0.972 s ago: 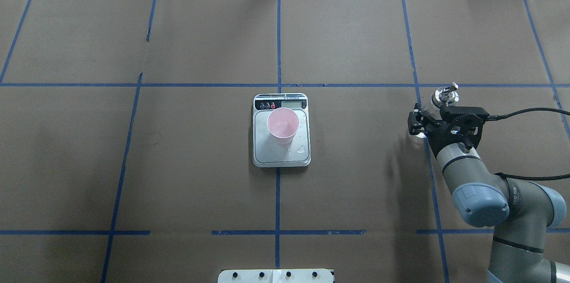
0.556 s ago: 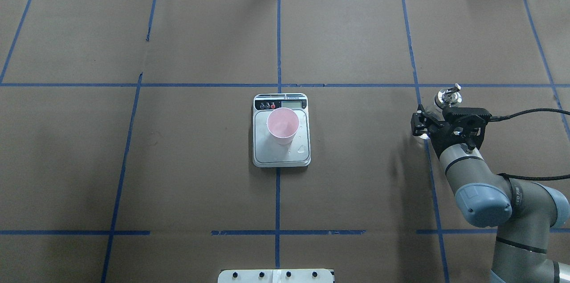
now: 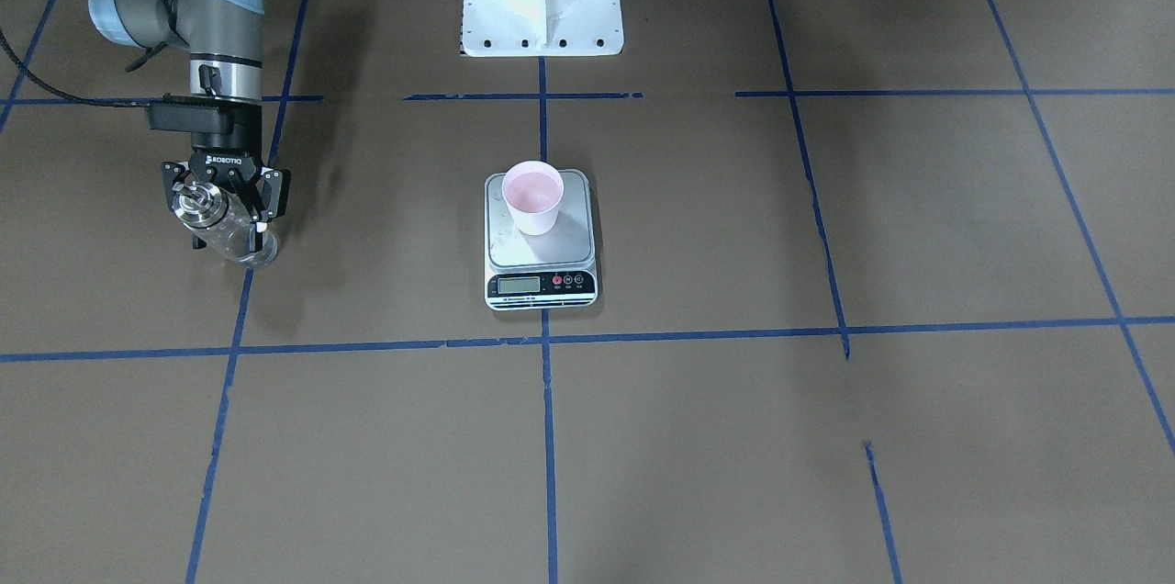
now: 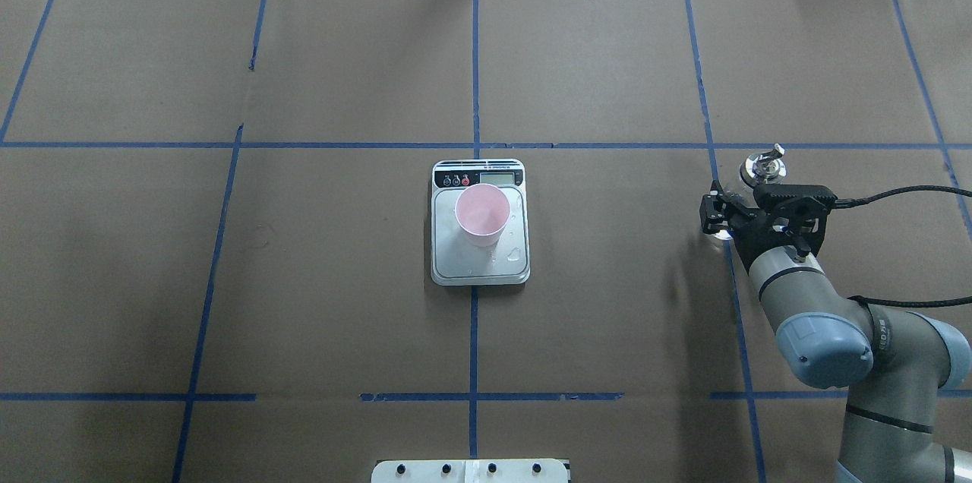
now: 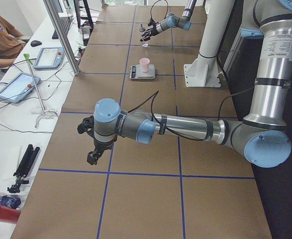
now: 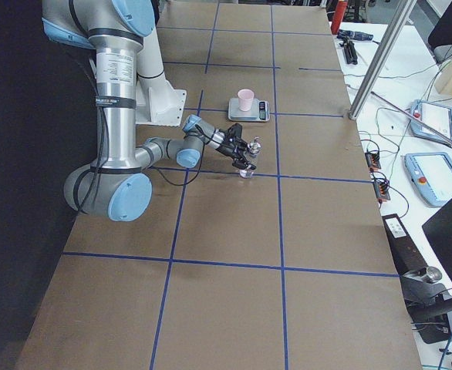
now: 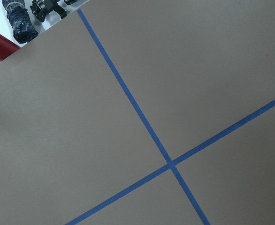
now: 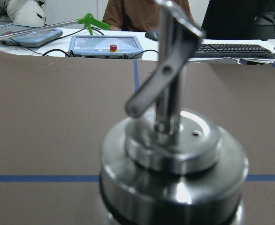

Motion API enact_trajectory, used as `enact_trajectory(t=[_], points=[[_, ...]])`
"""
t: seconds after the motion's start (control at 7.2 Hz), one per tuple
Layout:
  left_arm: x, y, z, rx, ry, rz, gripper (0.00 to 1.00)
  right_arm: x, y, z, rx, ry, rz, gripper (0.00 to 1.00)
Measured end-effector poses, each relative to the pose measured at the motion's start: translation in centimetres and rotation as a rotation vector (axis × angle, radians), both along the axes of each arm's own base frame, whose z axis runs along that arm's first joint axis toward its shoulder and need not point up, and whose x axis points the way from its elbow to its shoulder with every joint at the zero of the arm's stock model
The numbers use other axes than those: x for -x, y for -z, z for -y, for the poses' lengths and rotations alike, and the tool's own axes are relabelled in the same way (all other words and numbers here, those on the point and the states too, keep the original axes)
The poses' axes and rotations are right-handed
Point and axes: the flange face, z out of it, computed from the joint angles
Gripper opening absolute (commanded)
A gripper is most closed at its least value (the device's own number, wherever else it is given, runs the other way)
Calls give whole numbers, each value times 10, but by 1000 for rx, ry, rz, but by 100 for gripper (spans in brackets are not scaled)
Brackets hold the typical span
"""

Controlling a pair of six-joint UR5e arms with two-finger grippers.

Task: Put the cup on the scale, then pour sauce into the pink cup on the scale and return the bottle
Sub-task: 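Lower the glass dispenser onto the table with the right gripper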

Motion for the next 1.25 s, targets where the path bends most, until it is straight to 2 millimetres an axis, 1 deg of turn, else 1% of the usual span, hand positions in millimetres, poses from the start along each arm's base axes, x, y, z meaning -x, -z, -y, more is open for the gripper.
enact_trajectory(t=[0.14, 0.28, 0.42, 0.56, 0.69, 0.83, 1.11, 1.25], points=[[0, 0, 0, 0, 0, 0, 100, 0, 0, 0, 0, 0, 0, 39], [0, 0, 0, 0, 0, 0, 100, 0, 0, 0, 0, 0, 0, 47], [0, 0, 0, -1, 0, 0, 100, 0, 0, 0, 0, 0, 1, 50], [0, 1, 0, -1, 0, 0, 100, -1, 0, 0, 0, 0, 1, 58], [0, 1, 1, -1, 0, 0, 100, -1, 0, 0, 0, -1, 1, 60], [0, 1, 1, -2, 0, 0, 100, -1, 0, 0, 0, -1, 1, 69], [0, 1, 1, -2, 0, 0, 100, -1, -1, 0, 1, -1, -1, 80], [0, 1, 1, -3, 0, 0, 100, -1, -1, 0, 1, -1, -1, 95]])
